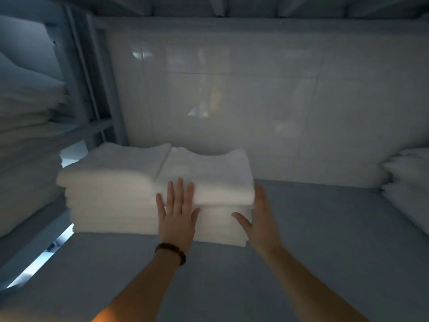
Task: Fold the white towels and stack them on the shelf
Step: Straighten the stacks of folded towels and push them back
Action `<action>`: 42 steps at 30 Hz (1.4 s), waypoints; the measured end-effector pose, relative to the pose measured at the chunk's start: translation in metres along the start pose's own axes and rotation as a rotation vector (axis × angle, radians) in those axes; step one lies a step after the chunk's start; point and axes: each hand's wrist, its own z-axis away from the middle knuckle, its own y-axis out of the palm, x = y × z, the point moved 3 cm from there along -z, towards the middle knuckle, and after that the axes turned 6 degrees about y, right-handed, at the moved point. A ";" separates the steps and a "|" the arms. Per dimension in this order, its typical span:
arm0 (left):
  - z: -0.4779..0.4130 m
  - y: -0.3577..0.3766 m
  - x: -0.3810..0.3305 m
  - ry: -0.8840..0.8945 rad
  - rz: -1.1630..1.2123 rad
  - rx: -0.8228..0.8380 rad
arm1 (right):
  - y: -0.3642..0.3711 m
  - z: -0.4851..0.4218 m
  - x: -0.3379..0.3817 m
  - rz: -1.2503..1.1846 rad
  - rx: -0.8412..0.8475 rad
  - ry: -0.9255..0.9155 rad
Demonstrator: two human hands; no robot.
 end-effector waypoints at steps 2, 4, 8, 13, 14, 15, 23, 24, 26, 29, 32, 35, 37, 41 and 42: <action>-0.005 0.011 0.007 0.033 -0.021 -0.101 | 0.008 -0.006 -0.006 -0.089 -0.075 -0.034; -0.008 0.016 0.011 0.044 -0.022 -0.159 | 0.013 -0.010 -0.008 -0.167 -0.127 -0.050; -0.020 0.015 0.013 0.033 -0.019 -0.201 | 0.015 -0.019 -0.001 -0.228 -0.138 -0.130; -0.042 0.005 0.013 0.051 -0.001 -0.201 | 0.010 -0.031 0.002 -0.170 -0.175 -0.142; -0.048 0.001 0.013 0.060 0.007 -0.206 | 0.008 -0.033 0.003 -0.162 -0.192 -0.139; -0.055 -0.004 0.014 0.078 0.019 -0.212 | 0.007 -0.035 0.004 -0.155 -0.214 -0.132; -0.066 -0.023 0.042 0.220 -0.005 -0.139 | 0.003 -0.037 0.004 -0.130 -0.218 -0.111; -0.066 -0.021 0.044 0.212 -0.039 -0.081 | 0.003 -0.038 0.003 -0.118 -0.213 -0.105; -0.072 -0.019 0.045 0.189 -0.076 -0.002 | 0.001 -0.046 0.001 -0.102 -0.202 -0.106; -0.083 -0.019 0.045 0.175 -0.080 0.013 | -0.004 -0.067 -0.001 -0.191 -0.114 -0.015; -0.087 -0.018 0.047 0.193 -0.113 0.068 | -0.009 -0.089 -0.005 -0.124 0.009 -0.028; -0.088 -0.017 0.048 0.226 -0.143 0.074 | -0.008 -0.110 -0.007 -0.079 0.188 -0.089; -0.088 -0.017 0.047 0.242 -0.146 0.065 | -0.006 -0.125 -0.008 -0.145 0.220 -0.028; -0.094 -0.019 0.048 0.279 -0.129 0.039 | 0.002 -0.149 -0.009 -0.374 0.269 0.152; -0.098 -0.020 0.048 0.285 -0.132 0.018 | 0.003 -0.152 -0.009 -0.379 0.251 0.155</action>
